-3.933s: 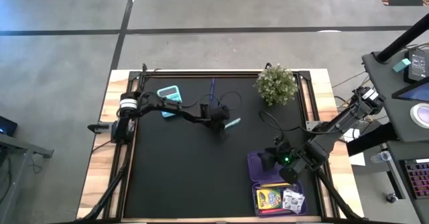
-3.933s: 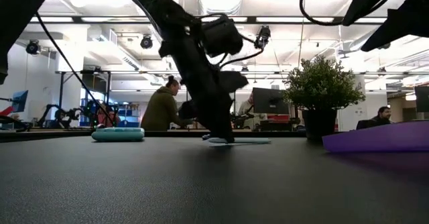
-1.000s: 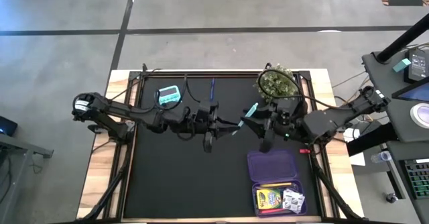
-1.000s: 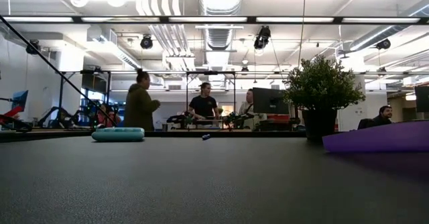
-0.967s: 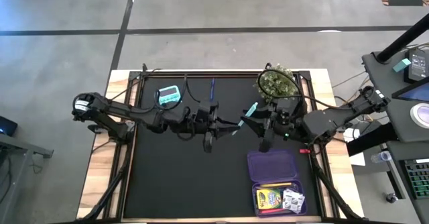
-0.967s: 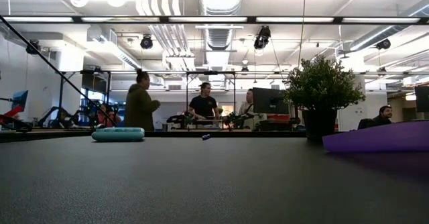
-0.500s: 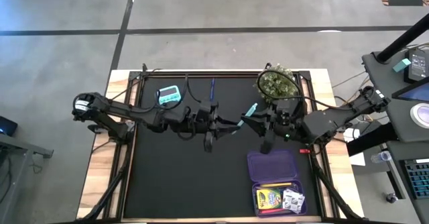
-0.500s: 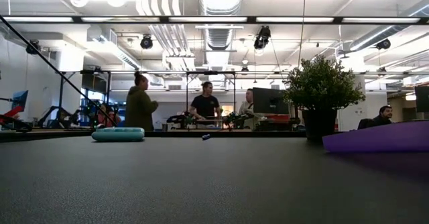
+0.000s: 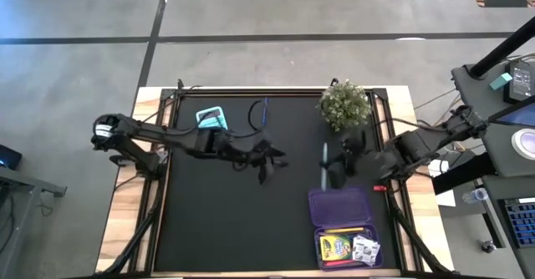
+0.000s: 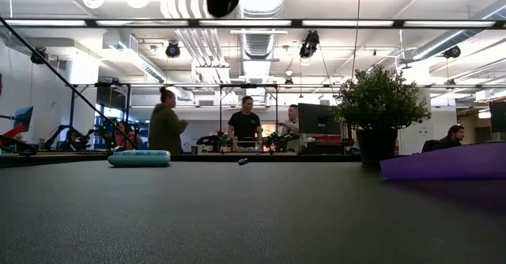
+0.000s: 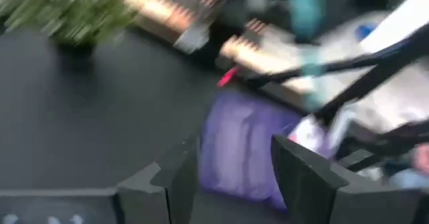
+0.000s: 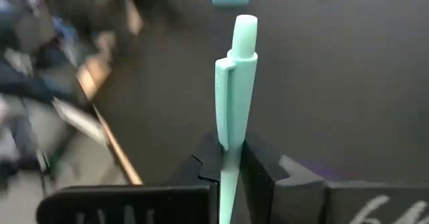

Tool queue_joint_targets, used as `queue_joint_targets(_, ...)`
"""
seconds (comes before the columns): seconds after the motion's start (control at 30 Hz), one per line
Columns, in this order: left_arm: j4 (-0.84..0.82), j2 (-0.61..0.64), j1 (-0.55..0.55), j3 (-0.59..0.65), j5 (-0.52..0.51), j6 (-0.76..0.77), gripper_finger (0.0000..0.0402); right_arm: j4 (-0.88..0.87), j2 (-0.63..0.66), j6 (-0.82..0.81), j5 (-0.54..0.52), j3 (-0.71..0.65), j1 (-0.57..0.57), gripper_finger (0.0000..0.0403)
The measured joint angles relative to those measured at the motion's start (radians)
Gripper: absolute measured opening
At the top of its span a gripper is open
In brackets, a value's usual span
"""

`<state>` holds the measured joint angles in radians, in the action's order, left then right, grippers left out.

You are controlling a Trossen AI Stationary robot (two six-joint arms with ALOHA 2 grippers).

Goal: Pack school essentials
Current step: Put the light green pen into the purple supply box

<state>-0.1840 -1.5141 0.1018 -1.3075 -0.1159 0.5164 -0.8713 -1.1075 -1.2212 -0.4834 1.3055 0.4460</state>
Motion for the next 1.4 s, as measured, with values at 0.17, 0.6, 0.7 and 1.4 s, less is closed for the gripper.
queue_joint_targets(0.17,-0.121,-0.034,-0.062,0.011,-0.023,0.001,0.0168,-0.121,-0.097,-0.148,0.292,-0.002,0.079,0.0021)
queue_joint_targets(0.6,-0.124,-0.192,-0.204,0.106,-0.026,0.14,0.0168,-0.197,-0.391,-0.036,0.628,-0.003,0.222,0.0028)
queue_joint_targets(0.7,-0.091,-0.236,-0.208,0.107,-0.023,0.16,0.0168,-0.21,-0.43,0.081,0.64,-0.003,0.242,0.0029)
queue_joint_targets(1.4,-0.058,-0.313,-0.244,0.117,-0.186,0.231,0.0168,-0.202,-0.578,0.518,0.605,-0.003,0.298,0.0068)
